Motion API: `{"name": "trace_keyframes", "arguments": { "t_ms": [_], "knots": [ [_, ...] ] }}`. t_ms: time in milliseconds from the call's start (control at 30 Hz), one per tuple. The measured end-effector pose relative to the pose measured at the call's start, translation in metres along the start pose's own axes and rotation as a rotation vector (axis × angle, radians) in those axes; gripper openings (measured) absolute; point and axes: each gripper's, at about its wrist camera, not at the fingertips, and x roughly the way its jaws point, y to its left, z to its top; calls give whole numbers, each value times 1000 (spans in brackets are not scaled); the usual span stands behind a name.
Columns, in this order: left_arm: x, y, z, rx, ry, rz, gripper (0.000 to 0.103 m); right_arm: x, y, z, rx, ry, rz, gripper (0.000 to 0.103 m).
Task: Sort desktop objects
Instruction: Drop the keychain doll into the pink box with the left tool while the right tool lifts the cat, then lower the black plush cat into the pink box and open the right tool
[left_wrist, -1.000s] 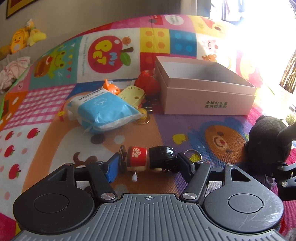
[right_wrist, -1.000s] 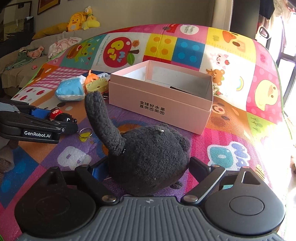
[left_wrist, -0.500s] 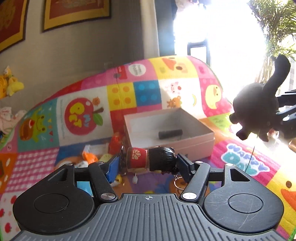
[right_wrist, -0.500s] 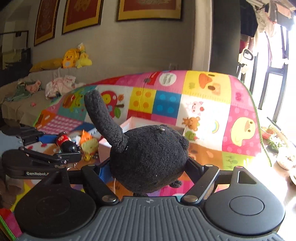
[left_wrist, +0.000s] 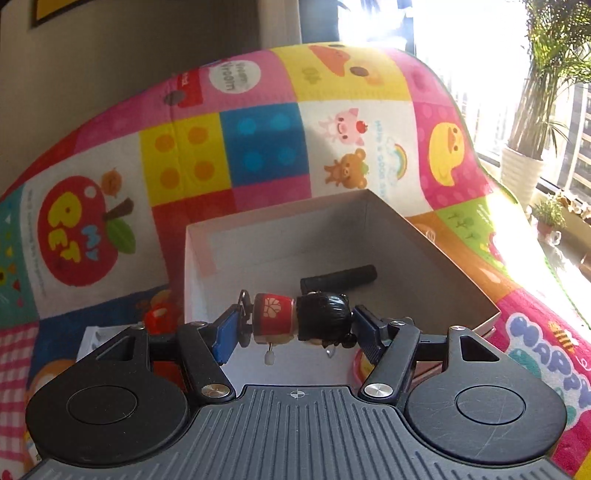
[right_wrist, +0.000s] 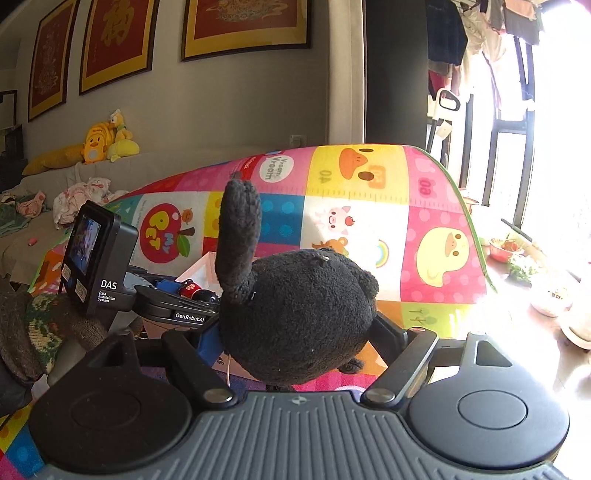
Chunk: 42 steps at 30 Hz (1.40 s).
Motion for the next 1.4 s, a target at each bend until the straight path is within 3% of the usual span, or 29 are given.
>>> {"name": "trace_keyframes", "arguments": {
  "t_ms": [100,167,200,267,400,567,633,700,900,1067,1400],
  "knots": [
    [-4,8,-11,-32,-6,-32,77,11,-1,2,5,12,-6,80],
    [-23,14,-21,-64,-62,-61,92,20,1,7,10,19,-2,80],
    [-33,16,-27,-72,-86,-63,94,26,2,11,12,22,3,80],
    [-58,18,-43,-66,-136,-66,95,41,6,23,20,31,20,80],
    [-90,21,-78,-81,-159,-55,96,88,23,60,46,69,84,80],
    [-113,37,-109,-169,-182,-30,97,168,62,97,77,135,131,80],
    [-115,47,-116,-215,-195,-23,97,196,78,101,65,137,112,80],
    [-115,56,-119,-259,-205,-25,97,227,92,100,63,180,98,80],
    [-112,74,-127,-344,-198,-51,97,290,112,68,131,426,131,80],
    [-115,79,-129,-367,-199,-53,98,290,103,49,91,467,67,83],
    [-115,72,-128,-348,-206,-37,100,222,65,55,-38,287,-113,84]
  ]
}}
